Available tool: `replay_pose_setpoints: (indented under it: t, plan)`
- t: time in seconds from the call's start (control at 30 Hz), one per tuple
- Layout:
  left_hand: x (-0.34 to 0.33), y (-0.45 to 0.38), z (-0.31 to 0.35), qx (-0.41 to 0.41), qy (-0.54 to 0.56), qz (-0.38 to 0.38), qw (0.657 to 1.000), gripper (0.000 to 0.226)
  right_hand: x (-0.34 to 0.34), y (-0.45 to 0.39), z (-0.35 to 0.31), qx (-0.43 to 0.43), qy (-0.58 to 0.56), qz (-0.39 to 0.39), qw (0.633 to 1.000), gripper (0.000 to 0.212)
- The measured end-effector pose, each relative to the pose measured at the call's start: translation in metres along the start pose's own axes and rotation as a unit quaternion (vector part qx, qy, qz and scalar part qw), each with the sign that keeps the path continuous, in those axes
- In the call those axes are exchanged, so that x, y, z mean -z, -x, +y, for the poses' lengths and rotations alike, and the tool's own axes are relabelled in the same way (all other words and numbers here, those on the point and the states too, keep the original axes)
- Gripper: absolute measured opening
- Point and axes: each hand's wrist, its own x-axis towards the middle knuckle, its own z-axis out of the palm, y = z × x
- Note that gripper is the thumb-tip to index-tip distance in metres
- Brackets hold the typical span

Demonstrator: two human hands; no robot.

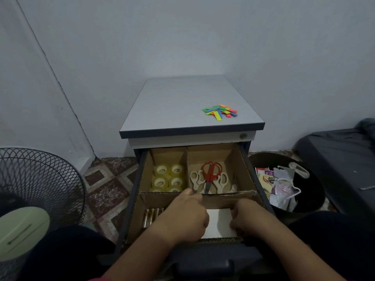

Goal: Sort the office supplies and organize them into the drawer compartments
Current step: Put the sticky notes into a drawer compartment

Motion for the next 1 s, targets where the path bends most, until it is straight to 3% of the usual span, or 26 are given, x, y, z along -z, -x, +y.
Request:
replay_pose_setpoints:
  t: [0.3,0.47,0.67,0.73,0.83,1.0]
  plan:
    - [-0.001,0.001,0.002,0.03,-0.034,-0.004,0.999,0.031,0.003,-0.008,-0.004,-0.046,-0.005,-0.039,0.998,0.04]
    - [0.001,-0.001,0.005,0.031,-0.04,-0.024,0.998,0.031,0.001,-0.003,-0.001,-0.02,-0.004,0.007,1.0,0.032]
    - [-0.001,0.004,0.003,0.032,-0.009,-0.008,0.999,0.031,0.009,0.004,-0.005,-0.013,0.019,-0.008,1.0,0.043]
    - [0.0,0.005,0.001,0.035,0.022,0.008,0.999,0.033,0.014,0.011,-0.007,-0.005,0.027,-0.012,1.0,0.038]
    - [0.009,0.006,-0.004,0.044,0.08,0.043,0.995,0.033,0.026,0.024,-0.007,0.037,-0.03,0.047,0.998,0.019]
    - [0.031,-0.004,-0.027,0.085,0.187,0.193,0.959,0.027,0.062,0.039,-0.017,0.122,-0.158,0.209,0.957,0.01]
